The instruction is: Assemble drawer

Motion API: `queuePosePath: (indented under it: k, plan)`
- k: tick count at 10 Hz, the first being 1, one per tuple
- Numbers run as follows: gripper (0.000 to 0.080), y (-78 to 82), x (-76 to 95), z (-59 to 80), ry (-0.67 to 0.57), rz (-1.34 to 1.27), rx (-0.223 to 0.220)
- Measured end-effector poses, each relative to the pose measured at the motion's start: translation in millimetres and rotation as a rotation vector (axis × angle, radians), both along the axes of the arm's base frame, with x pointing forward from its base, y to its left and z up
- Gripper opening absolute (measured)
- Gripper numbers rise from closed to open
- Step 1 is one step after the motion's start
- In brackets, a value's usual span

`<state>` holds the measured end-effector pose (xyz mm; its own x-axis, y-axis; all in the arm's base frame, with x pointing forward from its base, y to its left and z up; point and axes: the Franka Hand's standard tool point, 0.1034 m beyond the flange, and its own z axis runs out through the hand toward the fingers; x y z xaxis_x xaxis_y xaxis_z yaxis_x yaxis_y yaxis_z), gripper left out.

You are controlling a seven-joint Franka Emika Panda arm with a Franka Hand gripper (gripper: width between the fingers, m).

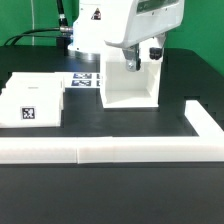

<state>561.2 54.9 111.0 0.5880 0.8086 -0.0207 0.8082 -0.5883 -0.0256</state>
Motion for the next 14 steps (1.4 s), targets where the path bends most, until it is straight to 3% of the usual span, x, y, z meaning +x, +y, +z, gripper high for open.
queuePosePath:
  k: [8,11,13,14]
  plan:
    - [0.065,0.1,-1.2,0.8,-0.004,-0.01,0.0]
    - [0.065,10.5,-40.0,17.5,-0.036,-0.255,-0.011]
    - [0.065,21.2,-48.7,28.3,-0.039,-0.324,-0.015]
    - [0.065,20.3,-48.9,26.1,-0.036,-0.324,-0.015]
